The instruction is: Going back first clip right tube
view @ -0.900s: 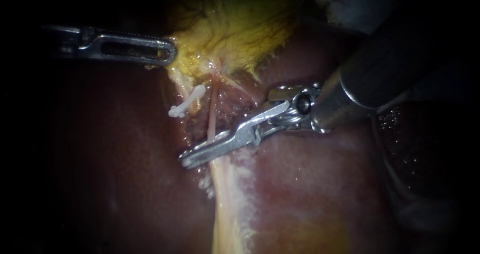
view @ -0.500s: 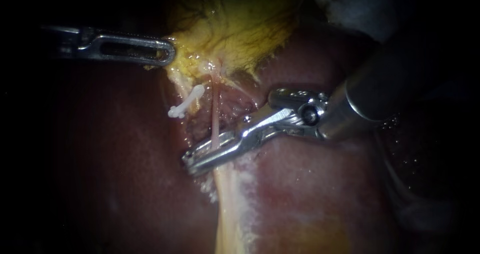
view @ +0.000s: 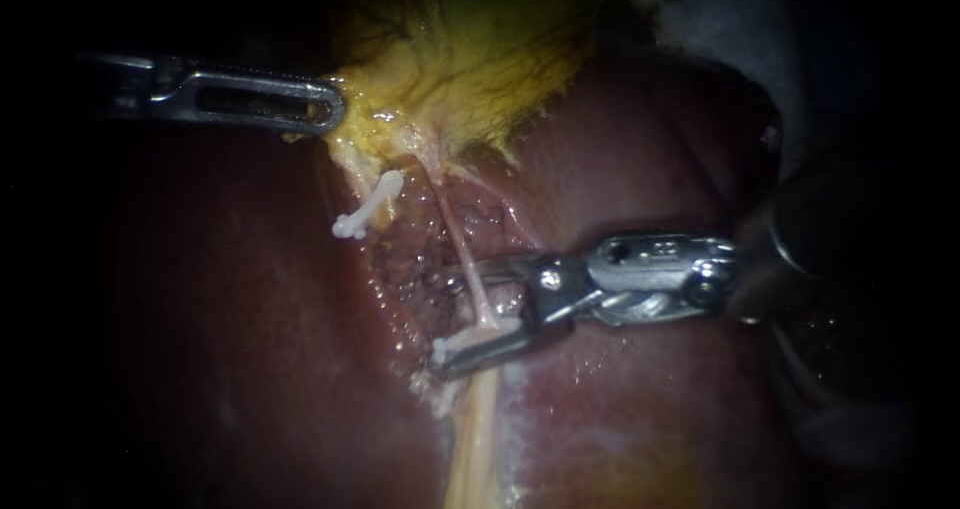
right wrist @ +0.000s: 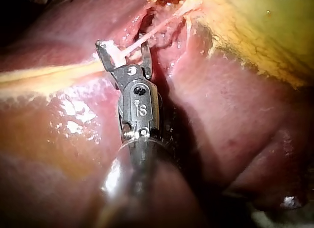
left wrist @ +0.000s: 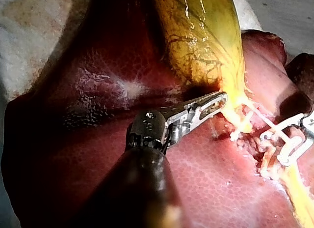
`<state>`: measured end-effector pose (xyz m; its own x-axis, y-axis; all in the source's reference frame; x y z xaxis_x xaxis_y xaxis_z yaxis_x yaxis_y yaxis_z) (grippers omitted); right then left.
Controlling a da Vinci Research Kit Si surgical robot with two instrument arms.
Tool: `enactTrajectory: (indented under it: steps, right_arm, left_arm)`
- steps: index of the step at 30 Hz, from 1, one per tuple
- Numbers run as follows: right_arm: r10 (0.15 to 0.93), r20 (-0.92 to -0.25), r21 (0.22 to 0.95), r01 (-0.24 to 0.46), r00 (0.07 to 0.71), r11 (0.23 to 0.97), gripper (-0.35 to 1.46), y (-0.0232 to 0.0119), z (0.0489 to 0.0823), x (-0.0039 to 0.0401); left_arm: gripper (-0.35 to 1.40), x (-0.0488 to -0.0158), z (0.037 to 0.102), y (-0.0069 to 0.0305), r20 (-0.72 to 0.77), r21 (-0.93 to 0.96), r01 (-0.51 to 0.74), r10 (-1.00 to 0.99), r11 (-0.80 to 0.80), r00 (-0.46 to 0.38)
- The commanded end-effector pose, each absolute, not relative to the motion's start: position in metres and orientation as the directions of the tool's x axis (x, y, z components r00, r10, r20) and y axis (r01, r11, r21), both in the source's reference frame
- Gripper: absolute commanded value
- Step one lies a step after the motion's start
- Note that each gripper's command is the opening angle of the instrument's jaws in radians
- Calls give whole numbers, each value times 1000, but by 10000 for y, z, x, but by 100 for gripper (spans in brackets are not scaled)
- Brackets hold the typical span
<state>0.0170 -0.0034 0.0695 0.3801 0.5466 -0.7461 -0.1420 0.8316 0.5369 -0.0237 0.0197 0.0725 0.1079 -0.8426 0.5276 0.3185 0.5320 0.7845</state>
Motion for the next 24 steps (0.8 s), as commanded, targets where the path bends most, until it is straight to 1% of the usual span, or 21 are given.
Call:
enactTrajectory:
  steps: [1,6,9,13,19,24]
  right_arm:
    - [542,-750,527,-151,380,836,61,-33,691,166]
    - [506,-771,485,-159,387,860,61,-25,670,143]
    - [496,-776,473,-162,390,866,61,-23,662,134]
    - [465,-792,447,-144,395,883,61,-23,649,118]
    - [445,-802,431,-129,399,893,61,-14,628,101]
    - [439,-805,428,-122,400,895,61,-7,620,91]
  left_arm:
    - [-35,-237,725,197,528,784,318,-842,532,108]
    - [-35,-235,725,197,528,784,320,-842,532,107]
    - [-35,-234,725,197,528,784,319,-842,533,108]
    - [-35,-233,725,197,528,784,319,-842,533,108]
    - [-35,-232,725,197,529,783,321,-842,533,107]
    - [-35,-233,726,197,529,783,321,-842,533,107]
